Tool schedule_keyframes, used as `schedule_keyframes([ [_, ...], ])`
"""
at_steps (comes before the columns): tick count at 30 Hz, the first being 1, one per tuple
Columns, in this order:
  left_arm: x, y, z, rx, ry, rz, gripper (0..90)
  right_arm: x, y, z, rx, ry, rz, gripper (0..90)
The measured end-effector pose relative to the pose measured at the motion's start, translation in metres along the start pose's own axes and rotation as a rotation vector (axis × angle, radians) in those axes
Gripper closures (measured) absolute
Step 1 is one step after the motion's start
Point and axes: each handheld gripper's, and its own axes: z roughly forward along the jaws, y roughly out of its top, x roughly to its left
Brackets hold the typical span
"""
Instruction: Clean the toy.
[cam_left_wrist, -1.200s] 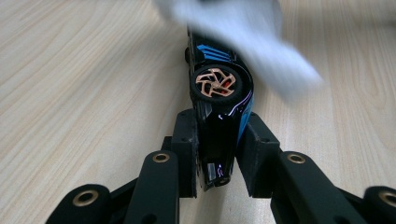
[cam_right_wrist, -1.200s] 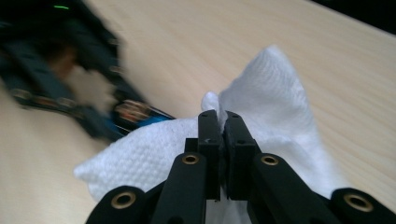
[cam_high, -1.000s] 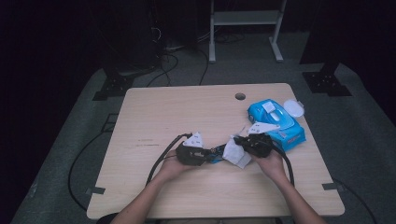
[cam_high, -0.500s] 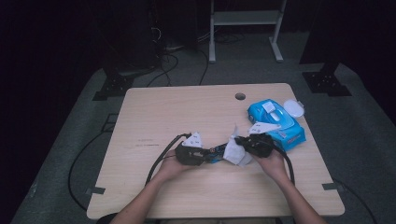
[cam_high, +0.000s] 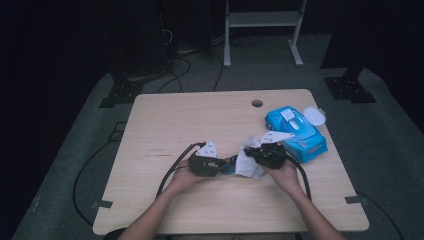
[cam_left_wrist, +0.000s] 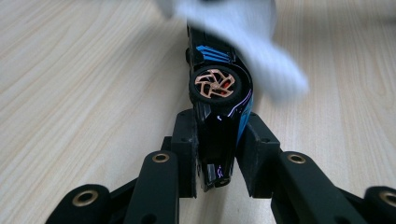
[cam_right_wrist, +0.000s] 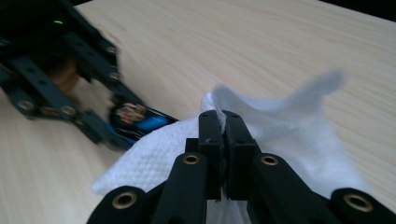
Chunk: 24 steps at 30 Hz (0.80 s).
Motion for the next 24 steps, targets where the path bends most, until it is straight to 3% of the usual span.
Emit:
schedule_keyframes([
  [3,0.0,0.0,0.0,0.001,0.003,0.0,69.8,0.014,0.007,0.015,-0.002,0.074,-0.005,86.4],
  [5,0.002,-0.001,-0.002,0.003,0.007,0.003,69.8,0.024,0.011,0.021,-0.001,0.096,-0.038,86.4],
  [7,0.003,-0.002,-0.003,0.004,0.01,0.001,69.8,0.023,0.012,0.021,0.004,0.082,-0.049,86.4],
  [9,0.004,-0.002,-0.003,0.0,0.01,0.004,69.8,0.015,0.009,0.016,0.014,0.038,-0.058,86.4],
  [12,0.005,-0.003,-0.003,-0.001,0.011,0.007,69.8,-0.005,0.004,0.001,0.014,-0.022,-0.025,86.5],
  [15,0.006,-0.003,-0.003,0.003,0.015,0.006,69.6,-0.019,-0.002,-0.01,0.02,-0.037,0.021,86.4],
  [18,0.009,-0.002,-0.008,-0.024,0.036,-0.016,69.5,-0.021,-0.006,-0.014,0.016,-0.055,0.017,86.4],
  [24,0.011,-0.004,-0.009,-0.025,0.036,-0.014,69.6,-0.013,-0.003,-0.01,0.018,-0.048,0.0,86.6],
])
